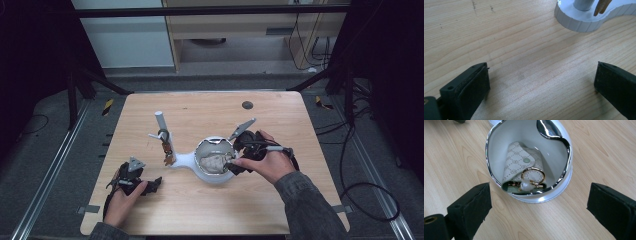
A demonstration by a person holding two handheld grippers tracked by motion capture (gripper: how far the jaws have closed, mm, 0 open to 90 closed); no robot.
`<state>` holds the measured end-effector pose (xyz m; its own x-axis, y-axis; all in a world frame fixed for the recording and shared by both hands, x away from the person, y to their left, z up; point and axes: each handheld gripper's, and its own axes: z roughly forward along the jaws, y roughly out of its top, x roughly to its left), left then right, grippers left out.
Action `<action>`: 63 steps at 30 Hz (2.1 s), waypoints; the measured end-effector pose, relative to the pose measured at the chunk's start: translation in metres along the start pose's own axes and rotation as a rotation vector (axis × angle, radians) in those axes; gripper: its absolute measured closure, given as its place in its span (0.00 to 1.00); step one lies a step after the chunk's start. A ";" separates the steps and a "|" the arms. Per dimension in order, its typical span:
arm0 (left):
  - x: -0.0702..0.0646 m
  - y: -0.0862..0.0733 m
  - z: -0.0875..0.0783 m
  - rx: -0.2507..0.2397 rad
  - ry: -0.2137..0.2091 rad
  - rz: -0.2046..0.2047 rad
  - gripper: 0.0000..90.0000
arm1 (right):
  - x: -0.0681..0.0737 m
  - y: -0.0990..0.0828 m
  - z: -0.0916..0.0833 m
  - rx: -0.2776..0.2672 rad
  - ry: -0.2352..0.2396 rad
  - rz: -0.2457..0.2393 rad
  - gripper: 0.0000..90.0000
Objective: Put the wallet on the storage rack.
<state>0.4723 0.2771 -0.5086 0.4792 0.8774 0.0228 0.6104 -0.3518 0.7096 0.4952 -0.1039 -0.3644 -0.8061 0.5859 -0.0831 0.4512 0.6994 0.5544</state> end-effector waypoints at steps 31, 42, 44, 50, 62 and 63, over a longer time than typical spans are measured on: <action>0.000 0.000 0.000 -0.002 0.002 -0.004 0.00 | -0.023 -0.062 -0.018 -0.125 -0.087 0.133 0.06; -0.001 -0.001 0.000 -0.003 0.001 -0.006 0.00 | -0.033 -0.082 -0.020 -0.176 -0.128 0.199 0.06; -0.001 -0.001 0.000 -0.003 0.001 -0.006 0.00 | -0.035 -0.086 -0.019 -0.176 -0.128 0.203 0.06; -0.001 -0.001 0.000 -0.003 0.001 -0.006 0.00 | -0.041 -0.097 -0.015 -0.183 -0.149 0.238 0.07; -0.001 -0.001 0.000 -0.003 0.001 -0.006 0.00 | -0.057 -0.116 -0.003 -0.175 -0.162 0.315 0.07; -0.001 -0.001 0.000 -0.003 0.001 -0.006 0.00 | -0.058 -0.118 -0.001 -0.171 -0.160 0.320 0.07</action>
<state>0.4713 0.2767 -0.5088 0.4750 0.8798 0.0192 0.6115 -0.3457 0.7118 0.4881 -0.2204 -0.4236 -0.5595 0.8288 -0.0041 0.5884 0.4007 0.7023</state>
